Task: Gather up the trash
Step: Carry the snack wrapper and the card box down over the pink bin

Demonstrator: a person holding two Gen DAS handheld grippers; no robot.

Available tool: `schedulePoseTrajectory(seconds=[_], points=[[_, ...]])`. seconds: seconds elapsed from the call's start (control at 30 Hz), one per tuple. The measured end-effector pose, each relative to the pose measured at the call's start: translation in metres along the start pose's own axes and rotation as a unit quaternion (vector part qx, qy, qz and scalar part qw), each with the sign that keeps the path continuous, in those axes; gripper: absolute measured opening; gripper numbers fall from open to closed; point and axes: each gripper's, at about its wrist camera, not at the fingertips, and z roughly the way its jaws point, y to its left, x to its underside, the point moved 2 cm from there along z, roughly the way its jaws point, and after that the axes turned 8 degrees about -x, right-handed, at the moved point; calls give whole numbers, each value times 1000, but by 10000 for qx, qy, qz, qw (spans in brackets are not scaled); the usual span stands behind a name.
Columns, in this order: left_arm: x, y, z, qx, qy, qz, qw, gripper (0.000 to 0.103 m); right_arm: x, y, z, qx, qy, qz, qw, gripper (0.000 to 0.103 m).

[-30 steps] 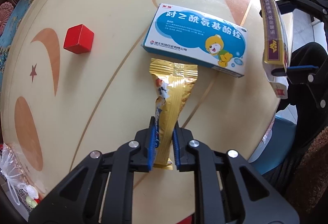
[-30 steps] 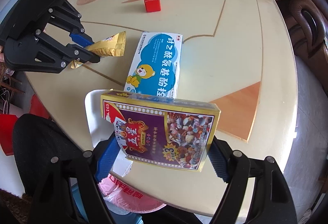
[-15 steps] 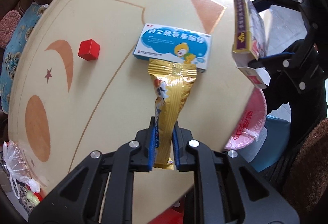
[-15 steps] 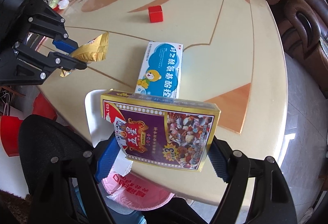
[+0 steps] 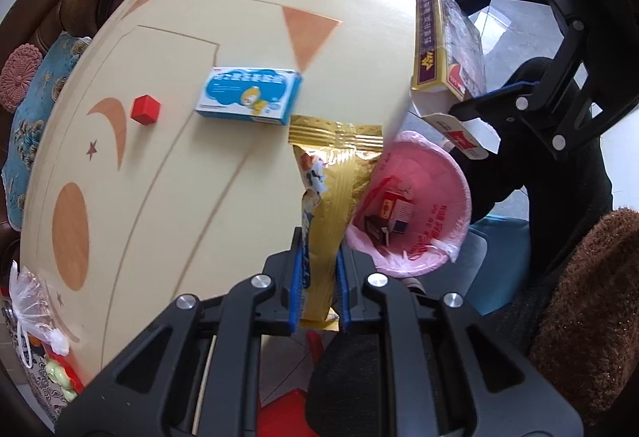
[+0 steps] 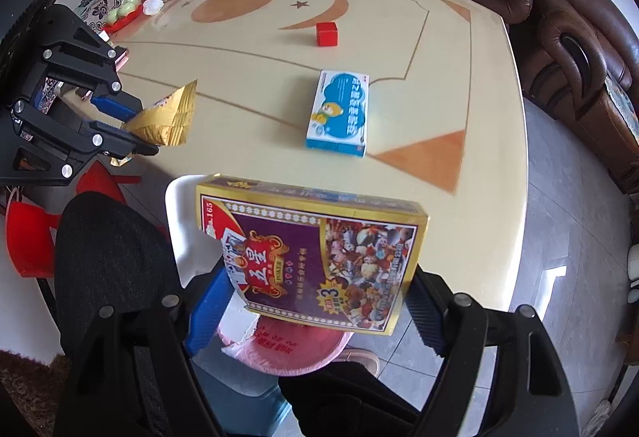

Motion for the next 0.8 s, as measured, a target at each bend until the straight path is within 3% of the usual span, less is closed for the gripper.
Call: schedulePoseTrajectory(seconds=[0.33, 0.8], points=[[15, -54, 32, 346, 119, 5, 9993, 16, 50, 15, 10, -62, 207, 82, 9997, 76], [18, -80, 77, 681, 148, -327, 9970, 16, 93, 6, 62, -295, 620, 398, 9968, 76]])
